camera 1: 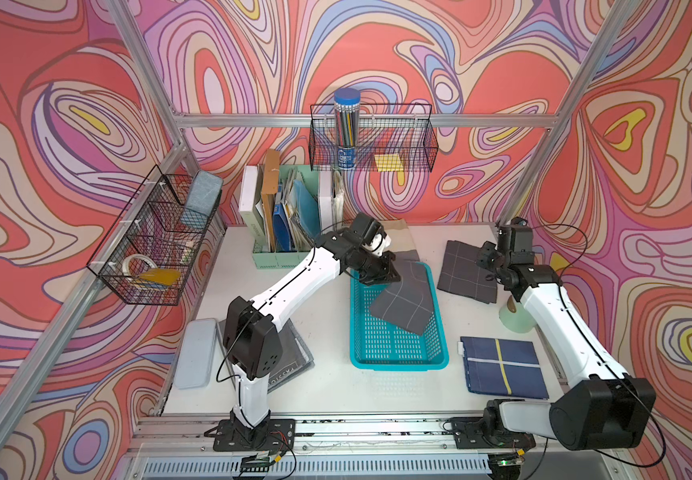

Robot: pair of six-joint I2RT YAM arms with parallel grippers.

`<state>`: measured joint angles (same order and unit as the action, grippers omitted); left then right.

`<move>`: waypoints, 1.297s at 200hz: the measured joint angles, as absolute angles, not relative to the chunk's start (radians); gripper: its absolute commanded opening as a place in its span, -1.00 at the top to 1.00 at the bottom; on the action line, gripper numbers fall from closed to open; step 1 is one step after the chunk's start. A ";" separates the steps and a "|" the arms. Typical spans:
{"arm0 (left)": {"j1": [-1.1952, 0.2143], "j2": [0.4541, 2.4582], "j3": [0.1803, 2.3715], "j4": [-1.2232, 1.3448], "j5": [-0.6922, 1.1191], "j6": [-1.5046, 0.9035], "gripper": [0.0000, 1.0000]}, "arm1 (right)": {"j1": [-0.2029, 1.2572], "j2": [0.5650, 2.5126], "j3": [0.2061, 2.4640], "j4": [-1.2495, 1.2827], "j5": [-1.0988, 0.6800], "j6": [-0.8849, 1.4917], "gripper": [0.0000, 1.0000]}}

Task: Put the folded pillowcase in the basket
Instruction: Place the pillowcase in the basket.

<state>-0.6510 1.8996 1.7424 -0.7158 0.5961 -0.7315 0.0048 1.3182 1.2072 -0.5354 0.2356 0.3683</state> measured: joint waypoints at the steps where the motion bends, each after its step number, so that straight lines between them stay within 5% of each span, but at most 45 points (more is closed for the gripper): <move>1: -0.651 1.900 1.735 -0.712 0.596 -0.733 1.00 | 0.005 1.318 1.207 -0.536 0.235 0.368 0.10; 25: -0.653 1.931 1.598 -0.646 0.611 -0.763 1.00 | 0.005 1.307 1.207 -0.536 0.227 0.368 0.10; 113: -0.667 1.994 1.644 -0.650 0.593 -0.723 1.00 | 0.005 1.278 1.208 -0.530 0.185 0.368 0.10; 149: -0.667 2.010 1.616 -0.718 0.556 -0.667 0.13 | 0.005 1.278 1.208 -0.530 0.167 0.368 0.05; 175: -0.667 2.019 1.621 -0.808 0.482 -0.630 -0.73 | 0.005 1.278 1.208 -0.530 0.157 0.368 -0.02; 196: -0.668 2.019 1.677 -0.896 0.432 -0.609 -0.93 | 0.005 1.279 1.208 -0.530 0.149 0.368 -0.03; 217: -0.668 2.017 1.762 -0.955 0.396 -0.588 -0.91 | 0.005 1.285 1.208 -0.530 0.141 0.368 -0.03; 233: -0.668 2.014 1.827 -0.973 0.387 -0.577 -0.70 | 0.005 1.290 1.208 -0.530 0.138 0.368 0.04; 242: -0.668 2.014 1.861 -0.975 0.387 -0.574 -0.36 | 0.005 1.293 1.208 -0.529 0.134 0.369 0.15; 254: -0.669 2.014 1.893 -0.973 0.397 -0.573 0.92 | 0.005 1.296 1.208 -0.526 0.130 0.365 0.45; 259: -0.669 2.014 1.902 -0.973 0.402 -0.572 1.00 | 0.005 1.298 1.208 -0.525 0.128 0.371 0.55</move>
<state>-0.6693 2.0144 1.9018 -0.9726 0.4019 -0.5720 0.0048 1.2980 1.2076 -0.5247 0.1280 0.3714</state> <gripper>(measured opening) 0.632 0.347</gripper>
